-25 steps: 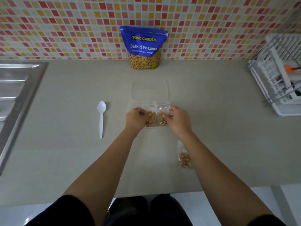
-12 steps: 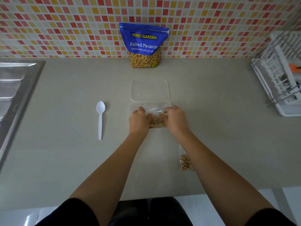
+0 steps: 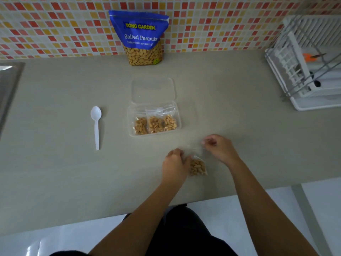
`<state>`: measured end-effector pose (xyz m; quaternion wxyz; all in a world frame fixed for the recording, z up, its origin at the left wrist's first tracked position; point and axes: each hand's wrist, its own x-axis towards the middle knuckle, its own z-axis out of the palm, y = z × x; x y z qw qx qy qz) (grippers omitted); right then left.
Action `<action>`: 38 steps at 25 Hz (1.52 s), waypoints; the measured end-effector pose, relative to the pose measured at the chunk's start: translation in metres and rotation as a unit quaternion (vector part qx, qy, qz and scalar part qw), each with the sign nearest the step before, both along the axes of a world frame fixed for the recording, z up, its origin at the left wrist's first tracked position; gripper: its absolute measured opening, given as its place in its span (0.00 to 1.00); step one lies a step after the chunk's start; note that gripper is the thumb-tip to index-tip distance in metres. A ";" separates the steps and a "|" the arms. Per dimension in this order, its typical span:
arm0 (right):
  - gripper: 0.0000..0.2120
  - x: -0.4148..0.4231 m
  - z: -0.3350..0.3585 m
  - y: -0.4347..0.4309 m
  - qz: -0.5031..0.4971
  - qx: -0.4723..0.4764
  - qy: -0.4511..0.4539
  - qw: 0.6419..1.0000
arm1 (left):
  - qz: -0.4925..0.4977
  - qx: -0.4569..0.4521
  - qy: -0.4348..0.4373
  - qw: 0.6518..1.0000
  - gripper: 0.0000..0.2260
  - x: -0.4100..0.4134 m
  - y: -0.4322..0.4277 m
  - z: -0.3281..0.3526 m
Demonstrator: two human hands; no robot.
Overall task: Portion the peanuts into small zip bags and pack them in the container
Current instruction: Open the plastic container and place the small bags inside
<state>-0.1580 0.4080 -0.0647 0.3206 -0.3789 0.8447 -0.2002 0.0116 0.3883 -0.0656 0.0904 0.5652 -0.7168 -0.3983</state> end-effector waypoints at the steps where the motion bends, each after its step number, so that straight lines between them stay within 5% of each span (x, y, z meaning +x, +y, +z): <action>1: 0.09 0.001 -0.002 0.005 -0.001 0.003 -0.021 1.000 | 0.011 0.008 -0.004 1.000 0.16 -0.004 0.004 -0.003; 8: 0.03 0.014 -0.015 0.017 -0.043 -0.067 -0.126 0.989 | 0.044 0.053 -0.007 0.998 0.07 -0.021 0.003 -0.005; 14: 0.04 0.022 0.004 -0.003 -0.072 -0.183 -0.267 0.943 | 0.055 0.006 0.144 0.988 0.03 0.010 -0.007 0.017; 20: 0.19 0.046 0.015 -0.074 -0.012 -0.206 -0.078 0.975 | 0.148 -0.100 0.112 0.978 0.05 0.050 -0.077 0.054; 25: 0.22 0.063 0.000 -0.106 0.029 -0.180 -0.086 0.979 | 0.185 -0.066 0.015 0.980 0.09 0.062 -0.133 0.044; 32: 0.22 0.067 -0.012 -0.107 0.014 -0.183 -0.041 0.982 | 0.073 -0.139 -0.196 0.968 0.15 0.046 -0.136 0.033; 35: 0.23 0.069 -0.011 -0.108 0.009 -0.179 -0.006 0.984 | -0.010 -0.304 -0.187 0.934 0.21 0.053 -0.129 0.025; 38: 0.23 0.070 -0.012 -0.108 0.002 -0.175 0.016 0.984 | -0.098 -0.351 -0.176 0.915 0.09 0.061 -0.135 0.007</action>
